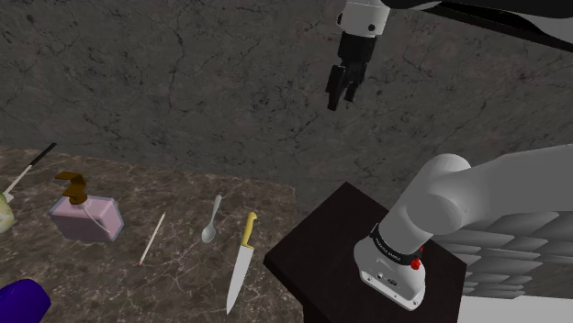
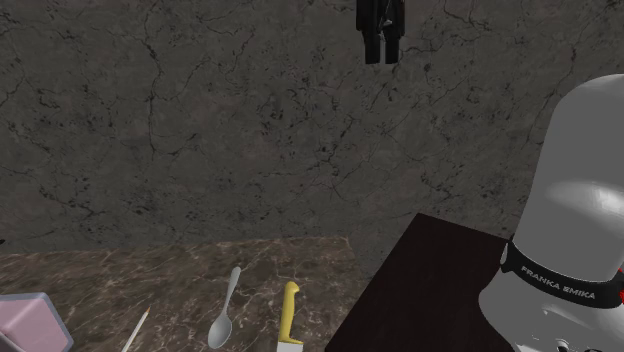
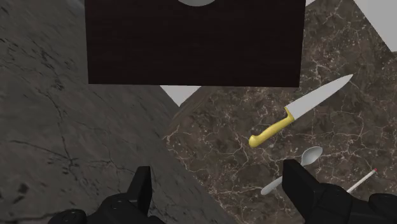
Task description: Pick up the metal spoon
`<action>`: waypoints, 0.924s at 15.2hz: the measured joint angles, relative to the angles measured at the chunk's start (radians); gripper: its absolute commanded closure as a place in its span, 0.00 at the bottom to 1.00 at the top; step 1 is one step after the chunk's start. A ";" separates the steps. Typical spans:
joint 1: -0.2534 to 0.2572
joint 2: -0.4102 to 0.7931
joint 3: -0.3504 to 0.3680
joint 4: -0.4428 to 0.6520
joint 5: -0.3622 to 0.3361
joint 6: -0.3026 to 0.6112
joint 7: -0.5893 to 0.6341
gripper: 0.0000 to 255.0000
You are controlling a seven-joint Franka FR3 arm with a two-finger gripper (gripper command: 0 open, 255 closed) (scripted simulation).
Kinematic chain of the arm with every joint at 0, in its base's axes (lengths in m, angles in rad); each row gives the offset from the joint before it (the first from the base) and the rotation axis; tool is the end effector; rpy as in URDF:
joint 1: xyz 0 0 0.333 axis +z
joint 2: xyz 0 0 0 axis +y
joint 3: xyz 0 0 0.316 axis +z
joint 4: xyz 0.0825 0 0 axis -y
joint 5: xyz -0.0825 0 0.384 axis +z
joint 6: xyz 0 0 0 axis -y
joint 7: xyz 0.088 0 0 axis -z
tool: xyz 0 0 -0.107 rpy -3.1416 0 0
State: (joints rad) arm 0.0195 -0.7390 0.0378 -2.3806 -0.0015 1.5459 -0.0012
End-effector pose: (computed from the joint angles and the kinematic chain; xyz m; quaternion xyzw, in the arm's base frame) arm 0.3138 0.0206 0.5622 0.9985 0.0237 -0.0477 0.0146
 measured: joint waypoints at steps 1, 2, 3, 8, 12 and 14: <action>0.000 0.000 0.000 0.000 0.000 0.000 0.000 0.00; 0.000 -0.002 0.006 -0.015 0.008 0.013 0.014 0.00; 0.000 -0.001 0.015 -0.041 0.019 0.039 0.035 0.00; 0.001 0.046 0.076 -0.133 0.094 0.184 0.169 0.00; 0.006 0.105 0.129 -0.189 0.157 0.310 0.279 0.00; 0.010 0.158 0.162 -0.224 0.191 0.404 0.333 0.00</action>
State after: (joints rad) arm 0.0293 -0.5810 0.1999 -2.6051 0.1891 1.9496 0.3315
